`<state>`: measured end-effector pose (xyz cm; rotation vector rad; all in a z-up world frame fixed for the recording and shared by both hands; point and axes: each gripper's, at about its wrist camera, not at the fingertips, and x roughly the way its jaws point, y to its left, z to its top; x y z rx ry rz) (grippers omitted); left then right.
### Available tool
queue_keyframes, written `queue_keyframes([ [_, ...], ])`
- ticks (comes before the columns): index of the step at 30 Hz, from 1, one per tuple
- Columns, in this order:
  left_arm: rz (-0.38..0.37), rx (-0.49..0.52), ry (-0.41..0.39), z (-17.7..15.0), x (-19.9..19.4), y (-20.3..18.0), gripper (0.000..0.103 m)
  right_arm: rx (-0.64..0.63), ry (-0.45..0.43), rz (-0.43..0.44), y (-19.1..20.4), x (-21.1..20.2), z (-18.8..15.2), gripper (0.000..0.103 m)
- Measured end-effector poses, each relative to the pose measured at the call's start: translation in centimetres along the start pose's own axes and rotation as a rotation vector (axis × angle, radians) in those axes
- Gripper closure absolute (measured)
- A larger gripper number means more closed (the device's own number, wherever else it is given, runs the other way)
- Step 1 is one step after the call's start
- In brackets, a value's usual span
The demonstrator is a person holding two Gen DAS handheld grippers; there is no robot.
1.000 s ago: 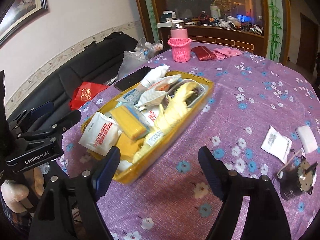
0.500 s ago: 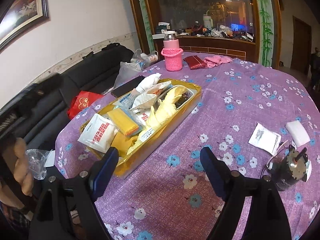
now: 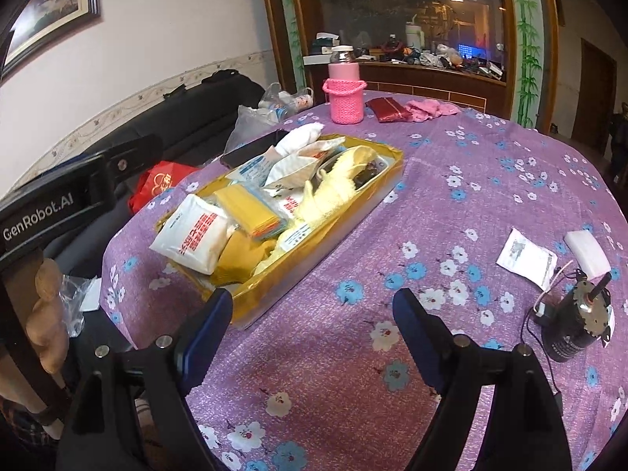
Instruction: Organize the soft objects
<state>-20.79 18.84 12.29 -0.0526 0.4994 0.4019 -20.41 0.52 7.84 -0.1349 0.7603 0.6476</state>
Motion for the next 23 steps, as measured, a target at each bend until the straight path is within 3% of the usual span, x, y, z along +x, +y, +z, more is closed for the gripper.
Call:
queue_keyframes([
  [23,0.020,-0.008,0.059,-1.1,2.0,1.6,0.000,-0.066,0.050,-0.007,2.8,1.8,-0.2,0.020],
])
